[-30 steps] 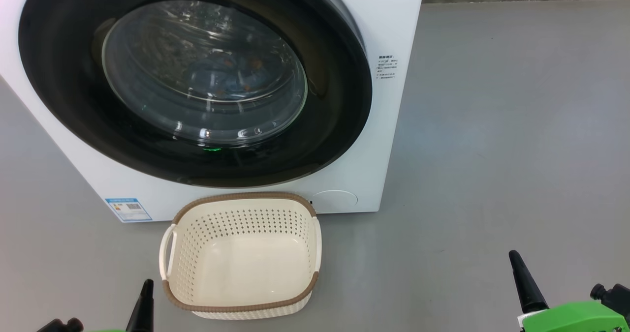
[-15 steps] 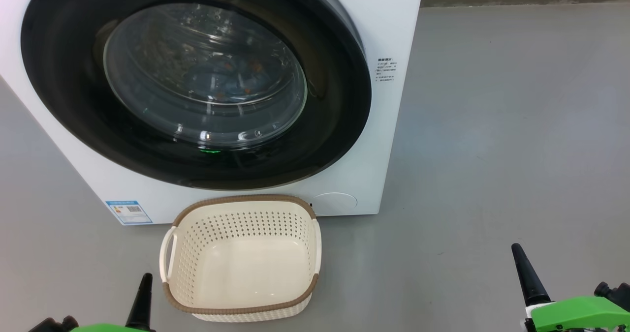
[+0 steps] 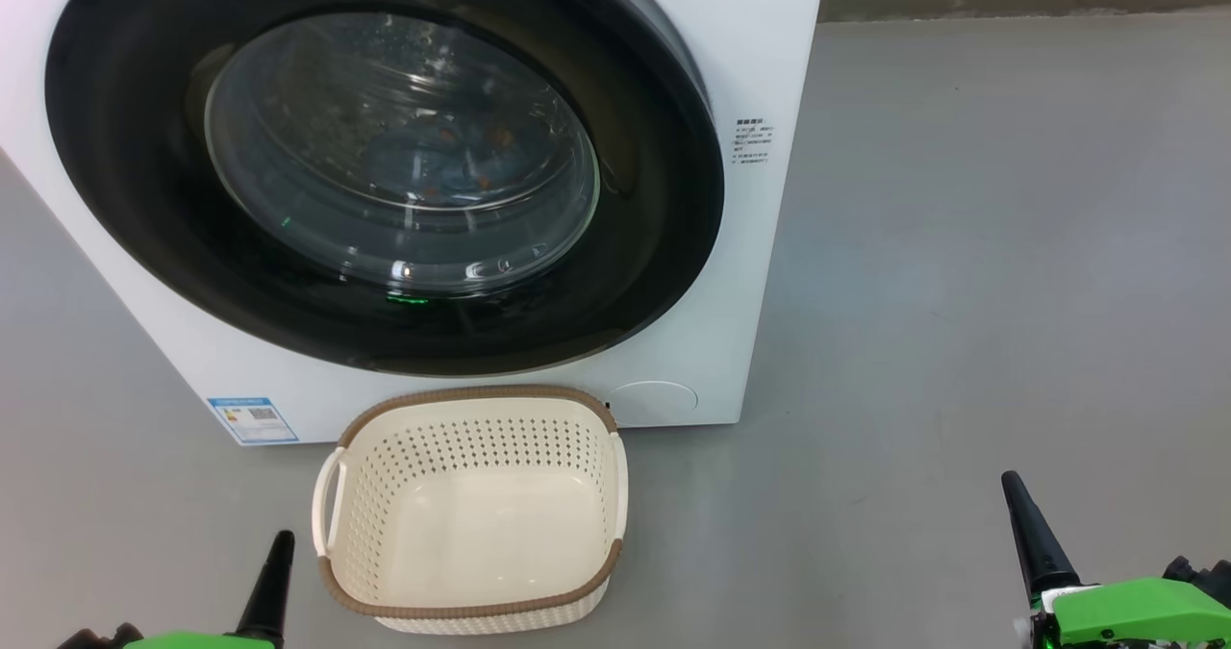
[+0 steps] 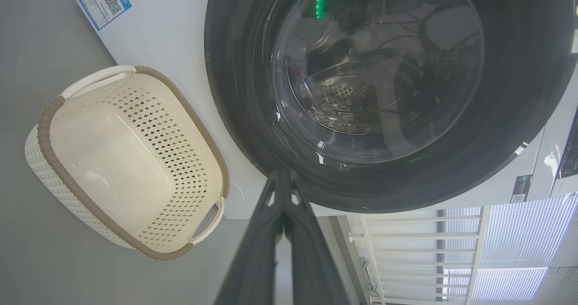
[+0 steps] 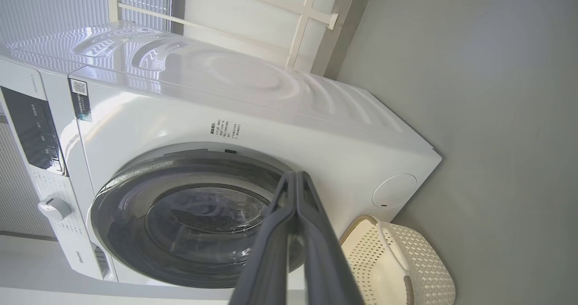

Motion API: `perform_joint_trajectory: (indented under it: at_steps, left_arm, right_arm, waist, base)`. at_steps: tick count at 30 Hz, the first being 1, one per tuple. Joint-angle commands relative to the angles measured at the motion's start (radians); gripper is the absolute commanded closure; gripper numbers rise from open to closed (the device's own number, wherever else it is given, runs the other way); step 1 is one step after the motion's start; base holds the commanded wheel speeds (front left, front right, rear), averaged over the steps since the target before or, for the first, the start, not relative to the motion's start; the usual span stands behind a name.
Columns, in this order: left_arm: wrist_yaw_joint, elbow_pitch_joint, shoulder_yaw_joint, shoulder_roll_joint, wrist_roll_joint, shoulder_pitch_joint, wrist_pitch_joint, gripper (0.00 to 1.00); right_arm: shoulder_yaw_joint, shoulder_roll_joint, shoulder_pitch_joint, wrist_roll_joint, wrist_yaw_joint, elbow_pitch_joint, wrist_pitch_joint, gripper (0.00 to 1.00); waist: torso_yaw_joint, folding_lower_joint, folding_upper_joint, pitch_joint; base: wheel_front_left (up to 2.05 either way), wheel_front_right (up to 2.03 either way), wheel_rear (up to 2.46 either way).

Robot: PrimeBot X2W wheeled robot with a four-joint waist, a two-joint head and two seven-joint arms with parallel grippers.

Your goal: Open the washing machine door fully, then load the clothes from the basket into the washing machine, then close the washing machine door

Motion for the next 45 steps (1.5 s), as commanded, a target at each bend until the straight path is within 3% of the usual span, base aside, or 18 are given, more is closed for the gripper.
perform_joint_trajectory:
  at_steps: [1,26,45]
  left_arm:
    - [-0.002,-0.028,0.033,0.015,-0.032,-0.052,0.012,1.0]
    - [-0.003,-0.03,0.067,0.013,-0.277,-0.075,0.083,1.0]
    - [-0.003,-0.03,0.07,0.01,-0.274,-0.075,0.086,1.0]
  right_arm:
    - [0.009,0.001,-0.047,0.029,-0.001,-0.033,0.012,1.0]
    - [-0.031,0.037,-0.061,0.228,-0.002,-0.056,0.084,1.0]
    - [-0.032,0.038,-0.061,0.227,-0.002,-0.056,0.085,1.0]
  waist:
    - [0.0,0.0,0.0,-0.001]
    - [-0.002,0.0,0.0,-0.016]
    - [-0.002,0.0,0.0,-0.016]
  base:
    - [0.0,0.0,0.0]
    - [0.0,0.0,0.0]
    - [0.0,0.0,0.0]
